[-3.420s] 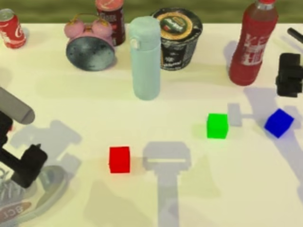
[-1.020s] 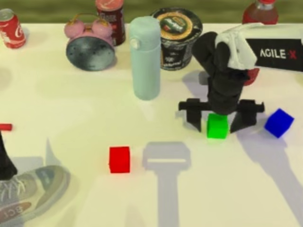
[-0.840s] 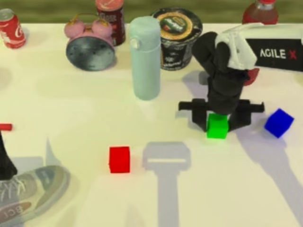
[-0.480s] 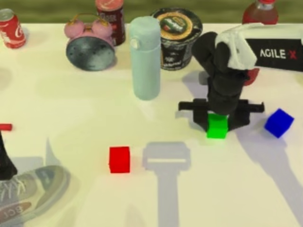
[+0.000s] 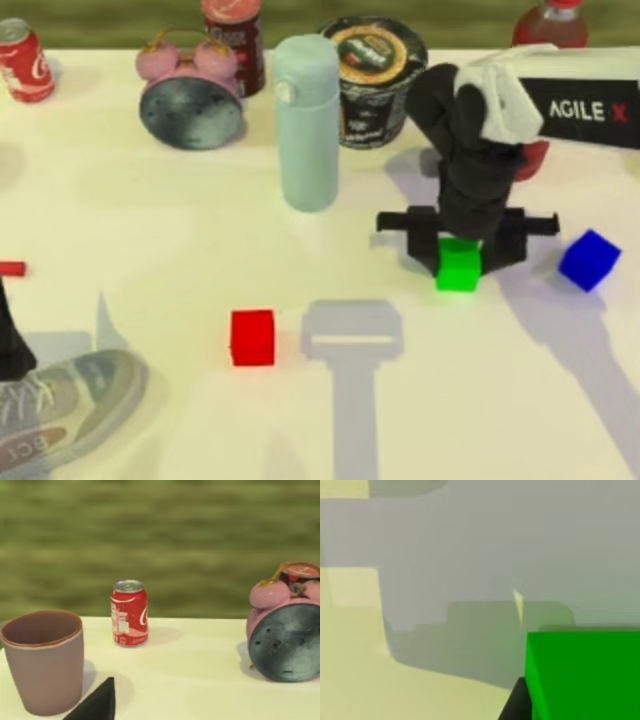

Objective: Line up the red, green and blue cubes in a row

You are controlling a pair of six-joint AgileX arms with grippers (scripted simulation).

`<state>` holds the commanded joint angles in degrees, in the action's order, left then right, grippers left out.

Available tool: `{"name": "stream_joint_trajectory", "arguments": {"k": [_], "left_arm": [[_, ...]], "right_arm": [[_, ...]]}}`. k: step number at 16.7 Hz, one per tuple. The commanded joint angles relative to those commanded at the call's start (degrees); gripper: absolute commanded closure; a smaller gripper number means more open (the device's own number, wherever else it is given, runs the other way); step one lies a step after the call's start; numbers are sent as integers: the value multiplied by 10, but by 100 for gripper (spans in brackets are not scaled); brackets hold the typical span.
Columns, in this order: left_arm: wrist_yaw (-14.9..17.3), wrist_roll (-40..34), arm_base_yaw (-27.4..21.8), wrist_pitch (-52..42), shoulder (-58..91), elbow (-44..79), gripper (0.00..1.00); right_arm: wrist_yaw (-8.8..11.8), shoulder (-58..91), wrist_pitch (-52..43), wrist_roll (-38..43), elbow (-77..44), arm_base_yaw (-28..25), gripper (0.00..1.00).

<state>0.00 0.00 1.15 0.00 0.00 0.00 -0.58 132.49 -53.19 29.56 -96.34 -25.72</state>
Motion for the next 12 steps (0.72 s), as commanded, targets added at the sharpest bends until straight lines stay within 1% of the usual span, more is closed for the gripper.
{"name": "stream_joint_trajectory", "arguments": {"k": [6, 12], "left_arm": [[0, 0, 0, 0, 0, 0, 0], [0, 0, 0, 0, 0, 0, 0]], "right_arm": [[1, -39, -111, -1, -68, -4, 100], [1, -43, -121, 1, -75, -3, 100]]}}
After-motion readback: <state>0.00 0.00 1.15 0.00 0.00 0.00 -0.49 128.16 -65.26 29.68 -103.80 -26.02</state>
